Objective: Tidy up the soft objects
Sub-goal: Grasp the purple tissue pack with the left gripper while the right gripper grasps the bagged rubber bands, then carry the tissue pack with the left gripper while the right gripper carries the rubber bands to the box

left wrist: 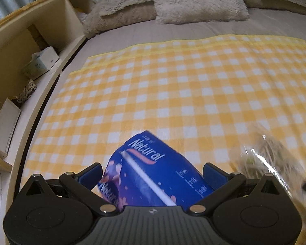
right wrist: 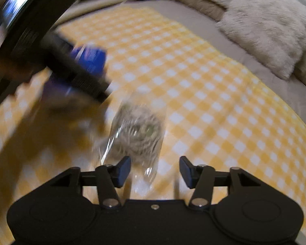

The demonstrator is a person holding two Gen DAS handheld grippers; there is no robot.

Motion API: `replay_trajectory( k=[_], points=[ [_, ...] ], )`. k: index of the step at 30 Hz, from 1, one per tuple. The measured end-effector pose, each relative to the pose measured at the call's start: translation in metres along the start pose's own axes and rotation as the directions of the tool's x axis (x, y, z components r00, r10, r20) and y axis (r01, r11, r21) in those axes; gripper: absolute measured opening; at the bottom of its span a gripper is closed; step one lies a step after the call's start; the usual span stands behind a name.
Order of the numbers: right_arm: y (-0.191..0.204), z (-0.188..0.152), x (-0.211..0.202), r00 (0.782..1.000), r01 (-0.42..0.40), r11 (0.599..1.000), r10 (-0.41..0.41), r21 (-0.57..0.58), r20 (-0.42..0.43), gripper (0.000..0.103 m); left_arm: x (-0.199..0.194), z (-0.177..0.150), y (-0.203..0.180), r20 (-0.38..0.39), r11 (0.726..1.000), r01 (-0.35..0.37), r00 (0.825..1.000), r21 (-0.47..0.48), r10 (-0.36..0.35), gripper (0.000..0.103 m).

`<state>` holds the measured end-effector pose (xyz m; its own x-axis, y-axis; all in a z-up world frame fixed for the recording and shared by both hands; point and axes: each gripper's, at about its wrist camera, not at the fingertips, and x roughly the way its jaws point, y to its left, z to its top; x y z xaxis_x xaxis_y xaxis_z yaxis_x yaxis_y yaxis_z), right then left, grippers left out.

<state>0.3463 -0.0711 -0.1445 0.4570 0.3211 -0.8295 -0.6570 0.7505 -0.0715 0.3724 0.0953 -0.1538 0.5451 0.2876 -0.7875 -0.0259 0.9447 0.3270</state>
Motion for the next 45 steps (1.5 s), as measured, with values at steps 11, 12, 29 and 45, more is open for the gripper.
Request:
replay_trajectory(
  k=[11,12,29,45],
  points=[
    [-0.024,0.002,0.018,0.986,-0.148,0.929,0.112,0.34,0.123,0.098,-0.023,-0.016,0.003,0.009,0.996,0.054,0.998,0.076,-0.055,0.103],
    [-0.022,0.003,0.023,0.988,-0.138,0.933,0.108,0.332,0.109,0.098,-0.022,-0.018,0.005,0.004,0.996,0.053,0.999,0.069,-0.053,0.103],
    [-0.018,0.003,0.047,0.987,-0.161,0.909,0.16,0.384,0.035,0.064,0.015,-0.036,0.051,-0.104,0.923,0.17,0.97,-0.346,-0.218,0.093],
    [-0.013,0.006,0.007,0.989,-0.146,0.918,0.122,0.368,0.089,0.052,-0.036,-0.034,0.043,-0.019,0.916,0.25,0.963,-0.313,-0.269,0.077]
  ],
)
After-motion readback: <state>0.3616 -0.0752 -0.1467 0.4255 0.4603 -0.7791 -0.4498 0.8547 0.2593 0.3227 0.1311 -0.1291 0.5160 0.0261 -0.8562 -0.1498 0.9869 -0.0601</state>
